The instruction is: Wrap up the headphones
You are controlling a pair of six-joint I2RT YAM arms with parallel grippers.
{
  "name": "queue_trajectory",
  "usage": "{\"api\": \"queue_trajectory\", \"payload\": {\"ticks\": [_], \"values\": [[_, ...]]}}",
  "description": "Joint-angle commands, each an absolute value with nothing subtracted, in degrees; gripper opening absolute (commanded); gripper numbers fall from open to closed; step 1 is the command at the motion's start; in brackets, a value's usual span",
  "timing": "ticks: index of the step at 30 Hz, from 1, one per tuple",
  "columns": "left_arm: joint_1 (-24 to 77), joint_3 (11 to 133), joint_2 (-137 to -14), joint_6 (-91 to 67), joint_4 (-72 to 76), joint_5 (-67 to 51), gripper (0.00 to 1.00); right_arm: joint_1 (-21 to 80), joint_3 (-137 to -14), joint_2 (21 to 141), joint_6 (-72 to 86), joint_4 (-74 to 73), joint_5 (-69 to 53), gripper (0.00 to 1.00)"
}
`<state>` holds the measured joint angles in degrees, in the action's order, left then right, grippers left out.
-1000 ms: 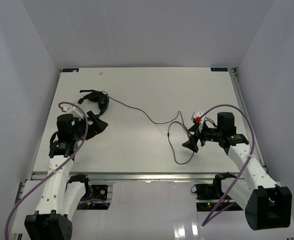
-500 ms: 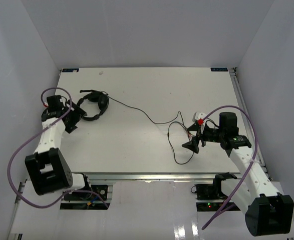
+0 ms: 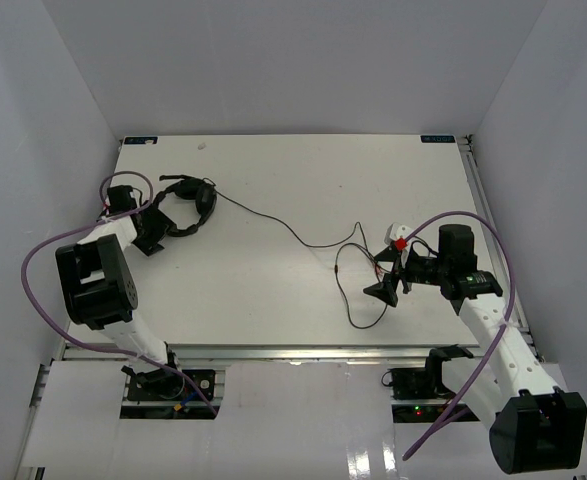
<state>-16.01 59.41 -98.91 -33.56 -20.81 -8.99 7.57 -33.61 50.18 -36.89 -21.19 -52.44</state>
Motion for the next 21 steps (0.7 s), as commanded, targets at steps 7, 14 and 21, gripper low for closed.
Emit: {"api": "queue_trajectory", "payload": {"ticks": [7,14,21], "values": [[-16.3,60.3,-99.8,-33.2,-10.5,-3.1,0.67,7.5,-35.2,52.5,-37.6,-21.2,-52.5,0.96],[-16.4,58.4,-96.3,-34.9,-6.1,-5.1,0.68,7.5,-35.0,53.4,-37.8,-21.2,-51.8,0.96],[-17.3,62.0,-98.5,-33.0,-6.0,-6.8,0.73,7.5,-35.3,54.5,-37.7,-21.1,-51.9,0.96]]}}
